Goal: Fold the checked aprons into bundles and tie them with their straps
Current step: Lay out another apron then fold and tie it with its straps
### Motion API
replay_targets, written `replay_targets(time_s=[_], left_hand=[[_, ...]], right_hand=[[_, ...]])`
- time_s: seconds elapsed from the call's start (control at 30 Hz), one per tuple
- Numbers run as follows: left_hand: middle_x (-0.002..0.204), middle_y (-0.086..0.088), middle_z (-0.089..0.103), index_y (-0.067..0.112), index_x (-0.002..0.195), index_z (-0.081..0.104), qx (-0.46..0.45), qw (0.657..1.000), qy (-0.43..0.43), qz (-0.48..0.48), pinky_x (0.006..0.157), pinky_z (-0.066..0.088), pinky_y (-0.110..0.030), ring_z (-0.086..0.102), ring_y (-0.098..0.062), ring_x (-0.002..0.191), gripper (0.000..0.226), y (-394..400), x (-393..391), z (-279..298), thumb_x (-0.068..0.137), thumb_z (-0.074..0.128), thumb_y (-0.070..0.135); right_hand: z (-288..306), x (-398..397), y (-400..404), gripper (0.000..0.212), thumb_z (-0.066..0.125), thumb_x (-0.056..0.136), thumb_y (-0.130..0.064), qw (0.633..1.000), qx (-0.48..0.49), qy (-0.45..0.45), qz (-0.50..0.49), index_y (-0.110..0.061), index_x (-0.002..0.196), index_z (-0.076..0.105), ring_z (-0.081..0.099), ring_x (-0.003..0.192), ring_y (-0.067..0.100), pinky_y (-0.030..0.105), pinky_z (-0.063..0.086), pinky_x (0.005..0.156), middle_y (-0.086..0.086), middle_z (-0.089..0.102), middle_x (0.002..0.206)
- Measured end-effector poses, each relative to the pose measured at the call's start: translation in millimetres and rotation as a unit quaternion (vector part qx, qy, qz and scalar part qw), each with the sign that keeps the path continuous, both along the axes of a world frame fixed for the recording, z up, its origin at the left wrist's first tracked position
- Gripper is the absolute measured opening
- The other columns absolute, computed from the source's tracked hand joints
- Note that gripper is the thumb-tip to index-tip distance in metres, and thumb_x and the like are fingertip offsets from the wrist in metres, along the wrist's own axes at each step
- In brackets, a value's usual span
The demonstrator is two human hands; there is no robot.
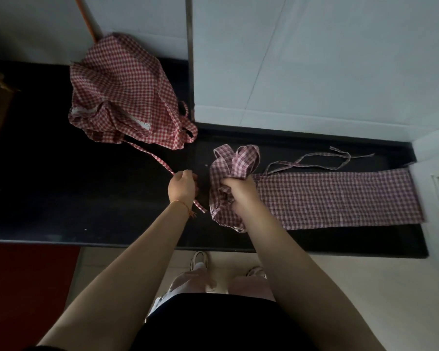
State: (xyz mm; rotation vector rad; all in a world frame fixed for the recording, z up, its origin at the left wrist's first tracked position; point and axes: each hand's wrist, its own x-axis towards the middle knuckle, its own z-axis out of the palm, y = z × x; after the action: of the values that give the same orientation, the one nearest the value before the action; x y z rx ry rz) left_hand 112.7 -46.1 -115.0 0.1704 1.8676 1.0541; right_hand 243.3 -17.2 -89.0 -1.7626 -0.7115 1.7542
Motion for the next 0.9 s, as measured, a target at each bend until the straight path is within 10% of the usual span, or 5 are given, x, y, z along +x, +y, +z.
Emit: replay_targets(time_s=[0.27,0.47,0.57,0.7,0.9], left_hand=[[0.117,0.003,0.051,0.018,0.109,0.060,0.084,0.948,0.244,-0.188,0.098,0.044,-0.036,0.051,-0.018,0.111,0.020,20.4,100.4,6.7,0.096,0.044,0.016],[0.156,-0.003,0.034,0.017,0.143,0.043,0.080,0.822,0.422,-0.372,0.120,0.016,-0.044,0.021,-0.022,0.148,0.044,9.2,179.6,-15.8,0.099,0.040,0.021],[0.164,-0.002,0.015,0.026,0.153,0.027,0.042,0.765,0.455,-0.454,0.123,0.006,-0.050,0.002,-0.022,0.153,0.052,2.0,201.8,-32.5,0.102,0.034,0.033],[0.165,-0.001,-0.013,0.035,0.157,-0.006,-0.055,0.737,0.449,-0.503,0.121,-0.004,-0.055,-0.016,-0.027,0.151,0.061,0.1,206.6,-56.4,0.103,0.019,0.050],[0.164,-0.004,-0.018,0.030,0.157,-0.008,-0.075,0.708,0.484,-0.509,0.120,-0.008,-0.057,-0.021,-0.027,0.149,0.067,4.9,204.2,-71.5,0.100,0.020,0.051]], right_hand=[[11.3,137.2,9.2,0.037,0.063,0.093,-0.006,0.990,-0.039,0.061,-0.119,-0.011,0.129,0.060,0.066,0.106,0.025,0.032,0.057,0.072,0.008,0.066,0.125],[-6.4,204.9,20.9,0.036,0.065,0.091,-0.007,0.993,-0.051,-0.030,-0.107,0.003,0.125,0.059,0.061,0.116,0.040,0.045,0.054,0.092,0.026,0.062,0.128],[-15.6,223.8,24.5,0.026,0.066,0.092,-0.008,0.988,-0.071,0.010,-0.135,-0.007,0.118,0.062,0.068,0.093,0.027,0.030,0.059,0.065,0.015,0.069,0.110],[-25.7,255.8,34.6,0.039,0.060,0.096,-0.019,0.991,-0.044,-0.015,-0.123,0.001,0.130,0.058,0.055,0.124,0.038,0.043,0.050,0.098,0.024,0.057,0.135],[-36.2,321.3,61.1,0.033,0.065,0.093,-0.023,0.975,-0.070,-0.075,-0.198,-0.010,0.123,0.061,0.066,0.106,0.031,0.032,0.057,0.072,0.015,0.065,0.116]])
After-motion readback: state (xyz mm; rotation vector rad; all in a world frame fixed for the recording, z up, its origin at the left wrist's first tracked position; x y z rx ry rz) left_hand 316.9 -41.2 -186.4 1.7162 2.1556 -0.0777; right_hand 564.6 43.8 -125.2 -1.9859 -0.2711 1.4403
